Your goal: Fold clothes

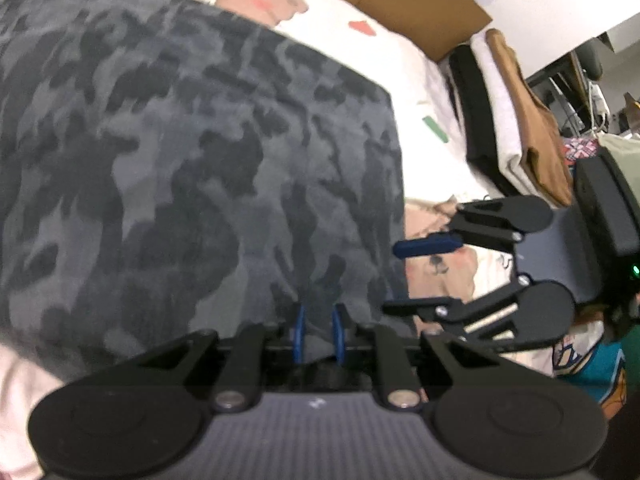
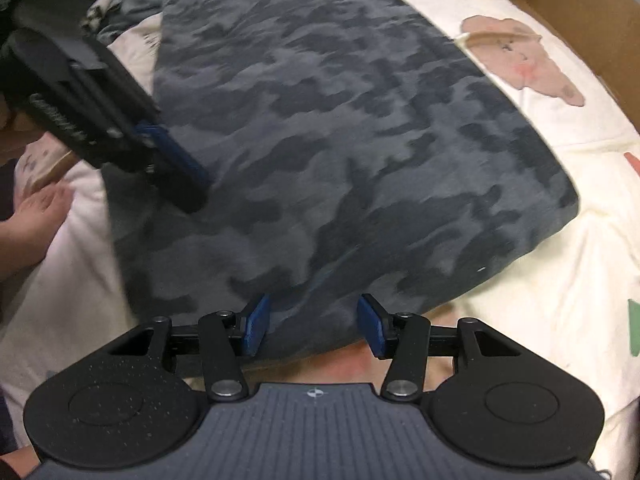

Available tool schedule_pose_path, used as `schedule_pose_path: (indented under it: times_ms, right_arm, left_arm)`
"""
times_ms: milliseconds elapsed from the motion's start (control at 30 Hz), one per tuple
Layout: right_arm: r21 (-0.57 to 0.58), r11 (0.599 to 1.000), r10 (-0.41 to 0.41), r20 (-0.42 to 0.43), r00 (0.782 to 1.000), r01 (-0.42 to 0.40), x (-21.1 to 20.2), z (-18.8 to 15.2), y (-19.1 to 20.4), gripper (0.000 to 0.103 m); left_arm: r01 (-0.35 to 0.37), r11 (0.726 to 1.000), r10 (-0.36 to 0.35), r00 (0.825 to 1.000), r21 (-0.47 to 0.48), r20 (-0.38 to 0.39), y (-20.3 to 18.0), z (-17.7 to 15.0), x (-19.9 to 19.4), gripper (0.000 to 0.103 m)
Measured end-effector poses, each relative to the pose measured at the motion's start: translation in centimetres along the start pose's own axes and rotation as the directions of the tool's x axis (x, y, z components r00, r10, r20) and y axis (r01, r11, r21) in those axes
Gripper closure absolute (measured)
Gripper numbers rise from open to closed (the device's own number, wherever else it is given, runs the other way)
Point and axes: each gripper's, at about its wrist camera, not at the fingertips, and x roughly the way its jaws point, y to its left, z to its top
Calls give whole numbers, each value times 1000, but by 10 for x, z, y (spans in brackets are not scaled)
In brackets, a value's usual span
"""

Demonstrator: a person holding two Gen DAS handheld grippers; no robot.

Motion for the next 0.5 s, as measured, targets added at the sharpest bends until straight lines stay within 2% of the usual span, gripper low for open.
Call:
schedule_pose_path:
  times_ms: [100, 133, 267, 367, 400, 500]
  right_arm:
    - [-15, 1000, 10, -11, 1000, -11, 0, -3, 11, 49]
    - [-18, 1000, 11, -14, 1000, -12, 0, -2, 13, 54]
    - [-26, 1000, 15, -31, 999, -15, 0, 2, 17, 53]
    - [37, 998, 55, -37, 998, -54, -5, 6, 8, 53]
    - [77, 994, 79, -30, 996, -76, -9, 6, 3, 52]
    - [220, 969, 111, 25, 993, -114, -22, 3, -16, 52]
  left_arm:
    - [-20, 1000, 20, 999, -2, -36, 5, -9, 5, 89]
    - [-25, 1000, 25, 999, -4, -45, 6, -13, 7, 89]
    - [-38, 999, 36, 997, -26, -72, 11, -25, 4, 94]
    - [-45, 998, 41, 995, -40, -95, 15, -28, -4, 95]
    - [-46, 998, 42, 995, -44, -92, 16, -29, -8, 93]
    - [-51, 996, 47, 997, -69, -54, 23, -29, -27, 73]
